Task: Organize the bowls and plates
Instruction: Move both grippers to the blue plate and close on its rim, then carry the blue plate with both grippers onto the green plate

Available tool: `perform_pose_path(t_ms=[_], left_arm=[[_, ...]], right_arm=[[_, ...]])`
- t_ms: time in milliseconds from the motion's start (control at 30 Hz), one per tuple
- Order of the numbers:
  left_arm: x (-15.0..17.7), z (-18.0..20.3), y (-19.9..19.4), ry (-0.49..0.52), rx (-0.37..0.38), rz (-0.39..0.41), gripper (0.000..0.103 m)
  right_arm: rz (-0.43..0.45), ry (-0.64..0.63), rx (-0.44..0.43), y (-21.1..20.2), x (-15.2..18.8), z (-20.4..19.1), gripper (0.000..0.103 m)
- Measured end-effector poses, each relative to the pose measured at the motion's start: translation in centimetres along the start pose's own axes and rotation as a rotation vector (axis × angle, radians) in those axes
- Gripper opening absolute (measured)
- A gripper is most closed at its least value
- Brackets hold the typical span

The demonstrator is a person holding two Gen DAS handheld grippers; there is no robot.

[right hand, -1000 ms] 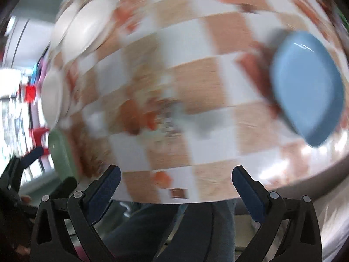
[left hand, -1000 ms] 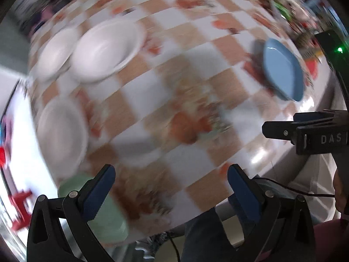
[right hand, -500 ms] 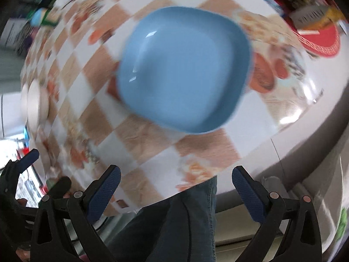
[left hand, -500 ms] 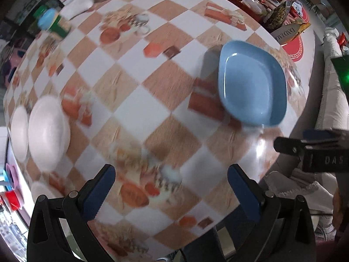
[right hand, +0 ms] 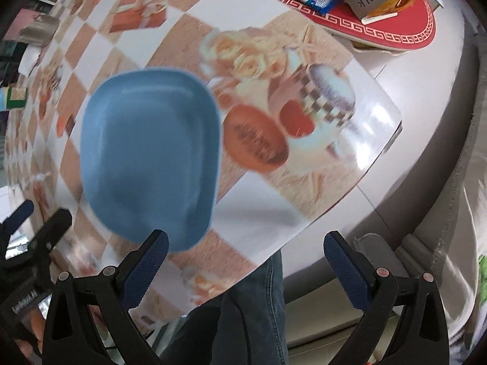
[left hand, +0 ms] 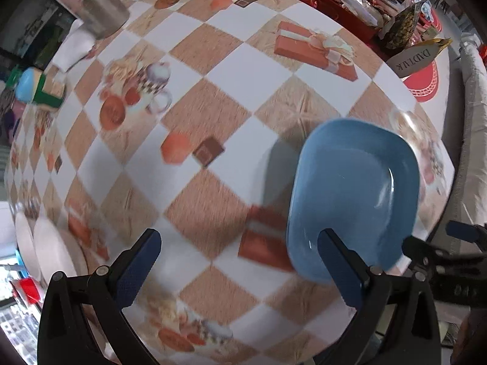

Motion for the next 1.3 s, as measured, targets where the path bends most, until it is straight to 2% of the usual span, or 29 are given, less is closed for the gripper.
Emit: perform_pose_path(t_ms=[267,400,567,633,667,733,800,867,933,1100,1300], left_arm=[[-2.4,1.3,2.6,0.036,-0.05,-0.019,0.103],[-3.6,1.9,3.4,0.038,-0.039,-0.029,0.102],[-3.9,2.7,4.7,0.039,-0.002,-0.07,0.091],[-4.3,3.7,4.9,0.034,0.029,-0.066,0.081],[-4.4,4.1,4.8,0.03,0.054,-0.068,0.077],[-4.7,4.6,4.7,0.02,0.09,-0.073,0.061],[-4.9,4.8,4.4,0.022,0.098,-0.072,0.053],[-5.1,5.3,4.2,0.036,0.114,-0.068,0.041],[-4.8,5.7,4.1,0.04,0.127,-0.075,0.028],[-3.4,5.4,4.2,0.018,0.119,-0.074,0.025],[1.3,2.4,4.2,-0.087,0.096,-0.086,0.025]], right_arm=[[0.006,-0.002,0.032,0.9,-2.4,-0.1,0.103],[-0.002,-0.005,0.043,1.9,-2.9,-0.3,0.103],[0.0,-0.017,0.062,2.7,-3.5,-0.6,0.103],[0.003,-0.032,0.066,2.8,-3.6,-0.9,0.103],[0.008,-0.044,0.07,2.7,-3.6,-1.3,0.098],[0.016,-0.074,0.097,2.6,-4.0,-1.9,0.089],[0.038,-0.112,0.108,2.2,-4.2,-2.7,0.074],[0.052,-0.161,0.083,1.8,-4.3,-3.9,0.043],[0.035,-0.186,0.059,2.0,-4.2,-4.9,0.031],[0.032,-0.233,0.04,2.0,-4.1,-6.4,0.03],[0.014,-0.35,0.034,2.5,-2.1,-9.5,0.03]])
Point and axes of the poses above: each gripper's, at about its wrist camera, not at the fingertips, and y roughly the way its jaws point, z to its right, x to its underside, the point moved 9 cm from there along y, roughly the way its jaws point, and after that the axes turned 3 degrees about z, right-handed, at the moved point
